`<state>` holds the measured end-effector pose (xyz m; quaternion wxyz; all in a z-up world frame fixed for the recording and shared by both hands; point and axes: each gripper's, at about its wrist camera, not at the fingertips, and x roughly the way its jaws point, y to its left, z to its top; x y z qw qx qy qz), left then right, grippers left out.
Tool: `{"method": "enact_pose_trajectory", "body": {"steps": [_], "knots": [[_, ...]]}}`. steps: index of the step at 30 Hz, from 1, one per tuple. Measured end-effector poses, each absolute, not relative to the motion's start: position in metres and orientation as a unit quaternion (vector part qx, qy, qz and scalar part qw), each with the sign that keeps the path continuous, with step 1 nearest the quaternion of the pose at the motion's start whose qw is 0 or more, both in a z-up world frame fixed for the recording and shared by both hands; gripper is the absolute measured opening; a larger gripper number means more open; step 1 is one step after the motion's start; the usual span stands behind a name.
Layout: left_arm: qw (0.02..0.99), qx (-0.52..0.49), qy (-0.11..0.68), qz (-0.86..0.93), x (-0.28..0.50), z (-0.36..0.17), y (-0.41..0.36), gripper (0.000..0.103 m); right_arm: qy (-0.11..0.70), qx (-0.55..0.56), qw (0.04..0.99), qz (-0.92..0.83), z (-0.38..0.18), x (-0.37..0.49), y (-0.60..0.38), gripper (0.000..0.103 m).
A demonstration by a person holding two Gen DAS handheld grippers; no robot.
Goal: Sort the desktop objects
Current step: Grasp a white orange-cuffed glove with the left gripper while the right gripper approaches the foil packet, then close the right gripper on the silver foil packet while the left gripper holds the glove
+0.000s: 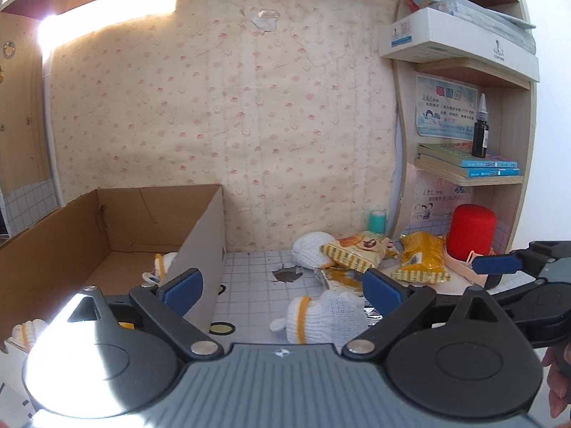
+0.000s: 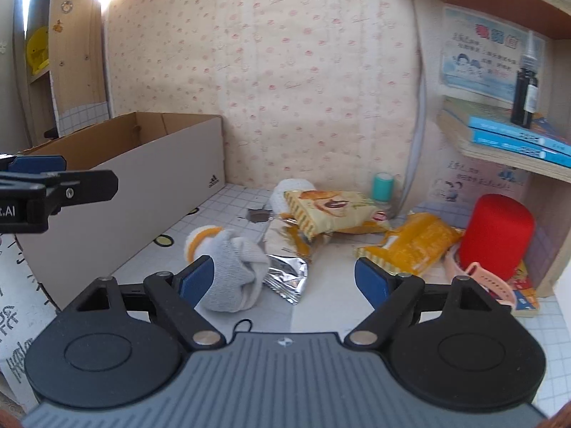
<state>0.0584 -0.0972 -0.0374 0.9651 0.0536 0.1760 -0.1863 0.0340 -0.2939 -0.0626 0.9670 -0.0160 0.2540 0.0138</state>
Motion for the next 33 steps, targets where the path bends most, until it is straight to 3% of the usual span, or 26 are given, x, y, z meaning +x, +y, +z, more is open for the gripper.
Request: {"method": "enact_pose_trajectory", "body": {"steps": [11,33], "knots": [[0.959,0.066,0.212,-0.176,0.075,-0.074,-0.136,0.099,0.257,0.018,0.965,-0.053,-0.08,0.031,-0.338,0.084],[0.945,0.077,0.265,-0.173,0.131,-0.11,-0.16,0.096,0.264,0.017,0.963,-0.047,-0.083,0.056,-0.328,0.084]]}}
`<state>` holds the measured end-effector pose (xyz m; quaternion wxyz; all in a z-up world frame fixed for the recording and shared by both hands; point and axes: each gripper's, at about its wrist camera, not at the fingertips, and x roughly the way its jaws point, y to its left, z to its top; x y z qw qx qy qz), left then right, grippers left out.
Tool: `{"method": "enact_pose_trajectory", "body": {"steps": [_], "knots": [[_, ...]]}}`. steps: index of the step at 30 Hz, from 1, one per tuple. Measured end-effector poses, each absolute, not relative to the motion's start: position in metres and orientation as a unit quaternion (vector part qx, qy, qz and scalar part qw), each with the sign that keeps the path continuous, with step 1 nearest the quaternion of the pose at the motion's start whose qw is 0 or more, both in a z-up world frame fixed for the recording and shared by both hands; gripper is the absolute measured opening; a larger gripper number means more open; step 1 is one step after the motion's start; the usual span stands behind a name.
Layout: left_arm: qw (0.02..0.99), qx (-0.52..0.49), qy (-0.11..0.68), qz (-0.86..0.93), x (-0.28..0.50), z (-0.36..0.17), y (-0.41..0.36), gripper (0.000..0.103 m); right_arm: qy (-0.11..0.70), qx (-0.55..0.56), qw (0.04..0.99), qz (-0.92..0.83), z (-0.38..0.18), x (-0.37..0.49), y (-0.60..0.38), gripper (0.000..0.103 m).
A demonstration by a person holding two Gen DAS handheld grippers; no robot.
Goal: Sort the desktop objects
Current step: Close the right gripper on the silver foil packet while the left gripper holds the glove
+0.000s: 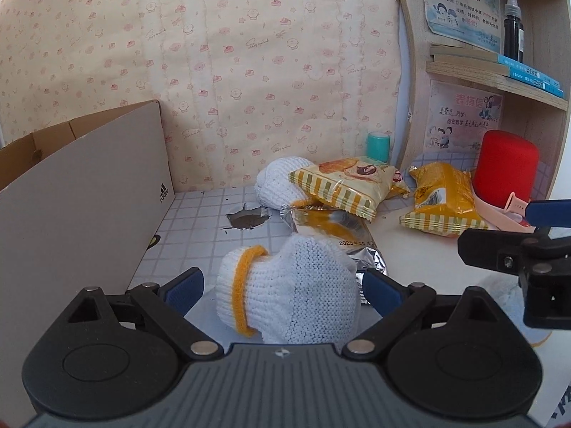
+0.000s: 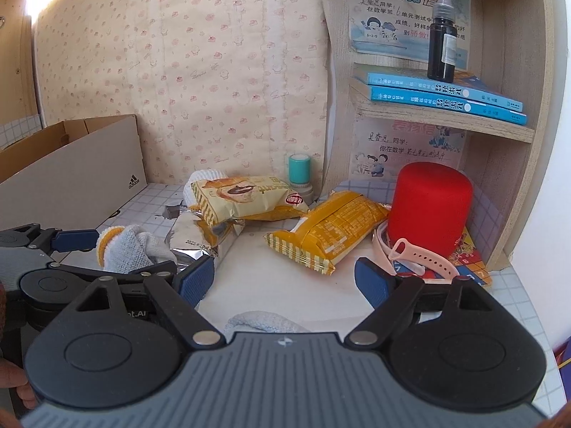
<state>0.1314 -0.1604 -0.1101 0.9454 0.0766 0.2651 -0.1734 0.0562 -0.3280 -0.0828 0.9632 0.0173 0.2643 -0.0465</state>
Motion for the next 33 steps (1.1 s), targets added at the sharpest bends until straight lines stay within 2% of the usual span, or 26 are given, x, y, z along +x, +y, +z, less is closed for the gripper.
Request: {"method": "enact_pose_trajectory", "body": {"steps": [2,10,30,33], "knots": [[0.939,0.065,0.283,-0.184,0.138,-0.113,-0.159,0.075,0.267,0.017,0.963,-0.04,-0.083,0.061,-0.324,0.084],[0.939,0.061,0.276,-0.196,0.13,-0.111,-0.151,0.056,0.272,0.019,0.961,-0.034,-0.083,0.071,-0.316,0.084],[0.946,0.059,0.265,-0.179,0.073,-0.106,-0.094,0.056,0.344,0.082,0.934,-0.044,-0.107,0.158,-0.27,0.084],[0.945,0.058,0.267,-0.181,0.073,-0.105,-0.092,0.056,0.347,0.089,0.932,-0.05,-0.109,0.17,-0.266,0.088]]}}
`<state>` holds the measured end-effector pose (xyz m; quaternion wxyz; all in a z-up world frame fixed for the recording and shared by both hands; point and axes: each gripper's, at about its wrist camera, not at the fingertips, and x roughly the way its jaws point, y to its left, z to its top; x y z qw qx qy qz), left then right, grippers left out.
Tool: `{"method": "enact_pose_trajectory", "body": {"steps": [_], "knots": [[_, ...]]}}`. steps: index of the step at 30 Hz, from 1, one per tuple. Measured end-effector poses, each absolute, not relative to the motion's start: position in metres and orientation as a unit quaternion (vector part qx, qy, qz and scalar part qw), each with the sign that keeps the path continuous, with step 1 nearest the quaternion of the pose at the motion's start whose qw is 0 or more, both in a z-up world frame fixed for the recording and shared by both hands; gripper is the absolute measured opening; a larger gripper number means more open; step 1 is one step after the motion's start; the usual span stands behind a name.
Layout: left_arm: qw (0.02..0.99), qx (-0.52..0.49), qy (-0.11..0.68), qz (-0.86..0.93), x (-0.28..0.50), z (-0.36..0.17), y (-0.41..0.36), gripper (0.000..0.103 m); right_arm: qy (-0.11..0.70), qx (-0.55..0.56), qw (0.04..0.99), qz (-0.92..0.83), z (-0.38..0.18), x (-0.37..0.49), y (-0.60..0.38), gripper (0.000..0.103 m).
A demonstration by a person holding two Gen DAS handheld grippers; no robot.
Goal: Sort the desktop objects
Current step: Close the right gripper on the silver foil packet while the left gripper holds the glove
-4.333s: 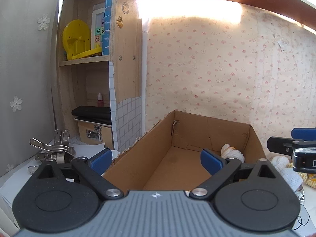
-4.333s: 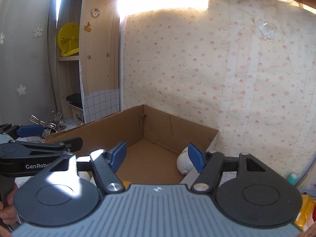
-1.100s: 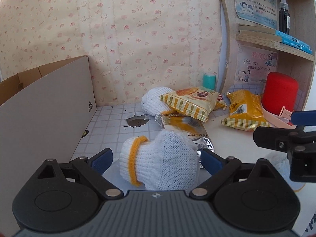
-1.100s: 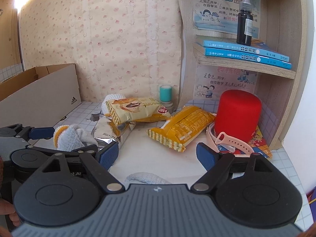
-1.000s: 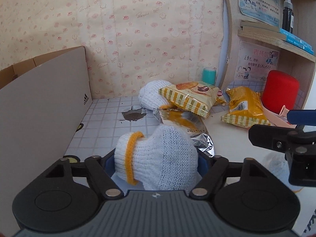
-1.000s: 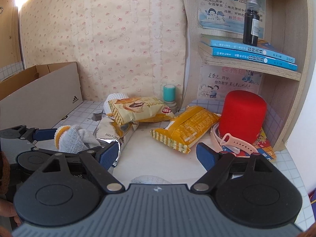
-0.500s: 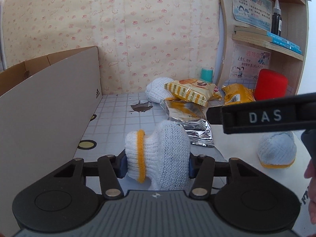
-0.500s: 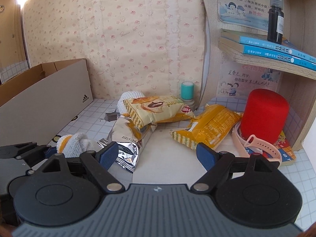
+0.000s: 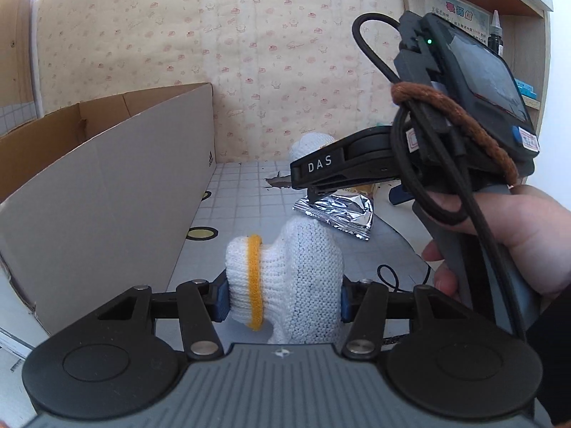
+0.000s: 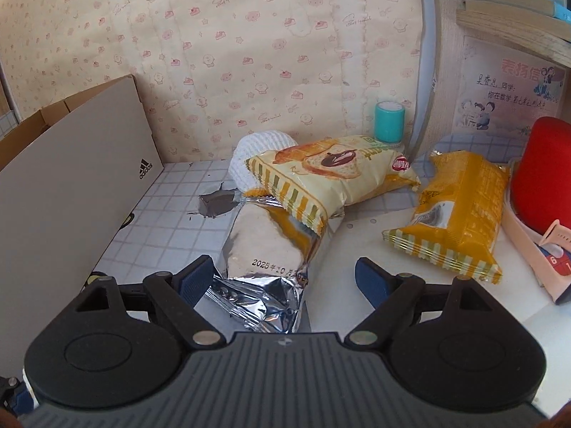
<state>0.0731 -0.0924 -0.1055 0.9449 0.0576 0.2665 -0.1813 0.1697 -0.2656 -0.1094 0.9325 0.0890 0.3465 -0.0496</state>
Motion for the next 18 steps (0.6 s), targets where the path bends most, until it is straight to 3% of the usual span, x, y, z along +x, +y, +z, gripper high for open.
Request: {"method": "enact_pose_trajectory", "body": {"steps": [6,13,18], "knots": [[0.944,0.046,0.271,-0.18,0.074,-0.106,-0.088,0.056,0.355,0.096,0.929,-0.047,-0.111,0.186,-0.259,0.086],[0.945,0.044,0.27,-0.178,0.073,-0.106,-0.088,0.056,0.353,0.14,0.923,-0.068,-0.109,0.195,-0.261,0.093],[0.946,0.041,0.271,-0.176,0.072,-0.106,-0.088,0.056,0.366,0.107,0.922,-0.072,-0.113,0.202,-0.257,0.091]]}}
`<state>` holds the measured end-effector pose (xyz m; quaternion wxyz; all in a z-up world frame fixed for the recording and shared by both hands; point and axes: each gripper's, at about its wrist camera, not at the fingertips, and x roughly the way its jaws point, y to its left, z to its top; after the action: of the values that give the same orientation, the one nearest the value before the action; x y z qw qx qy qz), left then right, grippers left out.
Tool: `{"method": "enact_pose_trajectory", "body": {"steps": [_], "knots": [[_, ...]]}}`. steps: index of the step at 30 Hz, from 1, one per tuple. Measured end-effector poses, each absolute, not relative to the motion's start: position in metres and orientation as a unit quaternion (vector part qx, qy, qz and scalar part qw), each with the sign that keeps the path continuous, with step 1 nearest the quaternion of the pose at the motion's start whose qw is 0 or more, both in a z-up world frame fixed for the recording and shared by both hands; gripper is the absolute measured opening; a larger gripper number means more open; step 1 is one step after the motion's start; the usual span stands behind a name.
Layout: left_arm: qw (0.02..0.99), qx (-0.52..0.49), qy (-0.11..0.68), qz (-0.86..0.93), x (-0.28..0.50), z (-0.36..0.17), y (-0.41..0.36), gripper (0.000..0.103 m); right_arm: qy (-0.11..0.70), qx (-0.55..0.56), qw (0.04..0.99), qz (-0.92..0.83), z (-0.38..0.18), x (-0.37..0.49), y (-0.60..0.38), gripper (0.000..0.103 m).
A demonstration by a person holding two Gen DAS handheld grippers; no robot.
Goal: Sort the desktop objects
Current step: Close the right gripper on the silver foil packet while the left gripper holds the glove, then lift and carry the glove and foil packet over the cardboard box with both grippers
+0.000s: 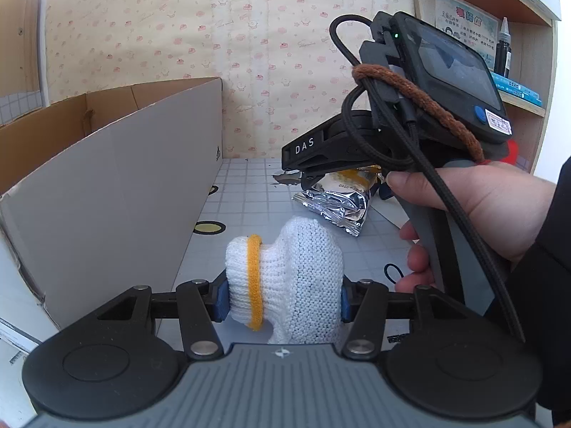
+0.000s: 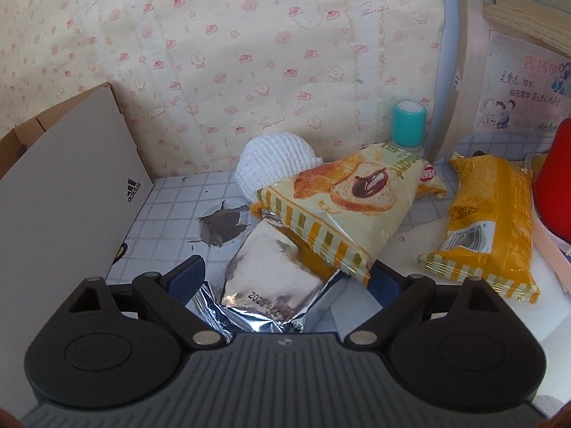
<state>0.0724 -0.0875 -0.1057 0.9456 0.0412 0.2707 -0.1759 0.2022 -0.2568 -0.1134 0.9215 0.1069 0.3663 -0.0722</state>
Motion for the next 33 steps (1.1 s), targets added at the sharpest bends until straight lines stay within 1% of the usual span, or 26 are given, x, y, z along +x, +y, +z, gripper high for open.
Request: {"method": "enact_pose_trajectory", "body": {"steps": [1,2,4,7,11,15,23,33], "knots": [[0.946,0.042,0.27,-0.176,0.072,-0.106,-0.088,0.056,0.365,0.107,0.922,-0.07,-0.113,0.2,-0.258,0.085],[0.946,0.042,0.269,-0.176,0.073,-0.105,-0.088,0.056,0.363,0.105,0.924,-0.063,-0.112,0.198,-0.258,0.072],[0.946,0.043,0.269,-0.175,0.073,-0.105,-0.088,0.056,0.363,0.094,0.926,-0.046,-0.111,0.19,-0.259,0.064],[0.946,0.039,0.271,-0.174,0.075,-0.106,-0.087,0.056,0.363,0.072,0.929,-0.029,-0.111,0.174,-0.259,0.06],[0.946,0.039,0.269,-0.174,0.073,-0.105,-0.086,0.056,0.35,0.034,0.936,-0.018,-0.107,0.145,-0.259,0.059],[0.948,0.043,0.258,-0.179,0.067,-0.103,-0.088,0.056,0.337,0.025,0.941,0.012,-0.096,0.114,-0.262,0.059],[0.951,0.045,0.248,-0.182,0.059,-0.096,-0.089,0.056,0.316,0.033,0.948,0.029,-0.077,0.066,-0.271,0.059],[0.958,0.048,0.216,-0.181,0.046,-0.071,-0.088,0.056,0.281,0.02,0.959,0.04,-0.056,0.025,-0.266,0.059]]}}
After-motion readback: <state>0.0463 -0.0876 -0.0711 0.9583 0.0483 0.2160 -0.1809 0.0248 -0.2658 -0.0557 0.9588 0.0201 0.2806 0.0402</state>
